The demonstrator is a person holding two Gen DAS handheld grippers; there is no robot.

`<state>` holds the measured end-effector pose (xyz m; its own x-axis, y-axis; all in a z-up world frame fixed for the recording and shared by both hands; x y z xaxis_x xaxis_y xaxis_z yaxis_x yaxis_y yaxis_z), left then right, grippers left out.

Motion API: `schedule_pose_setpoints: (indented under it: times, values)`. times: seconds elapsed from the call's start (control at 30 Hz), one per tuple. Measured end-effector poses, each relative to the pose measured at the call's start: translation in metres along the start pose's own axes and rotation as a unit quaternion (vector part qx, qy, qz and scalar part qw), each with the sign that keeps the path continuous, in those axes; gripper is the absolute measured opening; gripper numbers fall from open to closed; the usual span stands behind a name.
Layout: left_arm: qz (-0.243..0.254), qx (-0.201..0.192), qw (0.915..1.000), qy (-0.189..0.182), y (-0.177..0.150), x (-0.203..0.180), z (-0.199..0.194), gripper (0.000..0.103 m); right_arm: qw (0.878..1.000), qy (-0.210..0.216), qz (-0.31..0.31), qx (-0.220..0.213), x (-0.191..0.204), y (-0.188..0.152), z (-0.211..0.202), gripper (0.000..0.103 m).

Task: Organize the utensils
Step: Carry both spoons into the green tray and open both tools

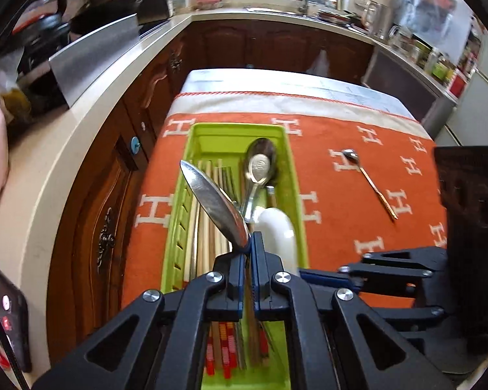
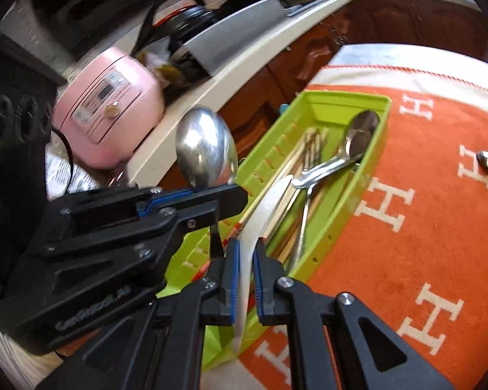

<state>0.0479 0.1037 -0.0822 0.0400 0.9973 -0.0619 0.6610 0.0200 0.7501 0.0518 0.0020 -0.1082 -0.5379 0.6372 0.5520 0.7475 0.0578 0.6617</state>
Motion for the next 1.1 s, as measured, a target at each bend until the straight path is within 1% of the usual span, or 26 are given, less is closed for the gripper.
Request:
schedule_pose_setpoints:
  times: [0.07, 0.17, 0.2, 0.27, 0.4, 0.57, 0.67, 0.83, 0.87, 0.93, 1.0, 1.07, 1.1]
  values:
    - [-0.022, -0.001, 0.9997, -0.013, -0.001, 0.006, 0.005, 0.002, 1.0, -0.013, 0.003, -0.005, -0.005, 0.003, 0.003, 0.008]
    - [-0.029, -0.007, 0.9994, -0.017, -0.001, 0.008, 0.01, 0.002, 0.999, -0.028, 0.005, -0.022, -0.011, 0.012, 0.003, 0.008]
    - [-0.038, -0.006, 0.999, -0.023, -0.001, 0.009, 0.013, 0.002, 0.999, -0.033, 0.004, -0.032, -0.015, 0.016, 0.002, 0.008]
    - [-0.046, -0.006, 0.9985, -0.031, -0.003, 0.007, 0.019, 0.002, 0.998, -0.042, 0.006, -0.037, -0.021, 0.023, 0.004, 0.008]
    - [-0.037, 0.003, 0.9986, -0.039, -0.013, 0.003, 0.028, 0.002, 0.997, -0.061, 0.012, -0.042, -0.033, 0.035, 0.013, 0.008]
    - [-0.024, 0.01, 0.9983, -0.051, -0.018, -0.006, 0.035, 0.002, 0.995, -0.082, 0.036, -0.037, -0.045, 0.047, 0.026, 0.008]
    - [-0.026, 0.015, 0.9971, -0.069, -0.018, -0.011, 0.039, 0.003, 0.994, -0.095, 0.041, -0.029, -0.05, 0.051, 0.031, 0.008]
    - [-0.032, 0.032, 0.9956, -0.082, -0.024, -0.017, 0.049, 0.003, 0.993, -0.094, 0.06, -0.028, -0.055, 0.054, 0.029, 0.008]
    - [-0.035, 0.037, 0.995, -0.085, -0.027, -0.019, 0.051, 0.004, 0.993, -0.093, 0.061, -0.03, -0.054, 0.055, 0.027, 0.008]
    - [-0.031, 0.037, 0.9955, -0.081, -0.028, -0.021, 0.052, 0.012, 0.993, -0.097, 0.056, -0.039, -0.053, 0.055, 0.021, 0.008]
    - [-0.029, 0.039, 0.9968, -0.064, -0.029, -0.02, 0.053, 0.019, 0.993, -0.097, 0.051, -0.046, -0.052, 0.056, 0.012, 0.008]
    - [-0.042, 0.037, 0.9967, -0.059, -0.026, -0.016, 0.049, 0.025, 0.992, -0.101, 0.04, -0.055, -0.051, 0.057, 0.001, 0.008]
    - [-0.047, 0.035, 0.9966, -0.059, -0.025, -0.015, 0.047, 0.026, 0.992, -0.107, 0.033, -0.06, -0.052, 0.057, -0.005, 0.008]
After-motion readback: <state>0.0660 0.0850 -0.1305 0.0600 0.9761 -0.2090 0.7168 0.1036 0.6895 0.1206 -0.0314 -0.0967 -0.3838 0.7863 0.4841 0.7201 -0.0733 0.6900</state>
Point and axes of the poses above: each gripper's, at about its wrist camera, not at the fingertips, and z roughly the way its jaws point, x to its left, y to its top, the point moved 3 cm from there along z, roughly the way its jaws point, and after that the axes turned 15 degrees about -x, right-handed, at the moved point
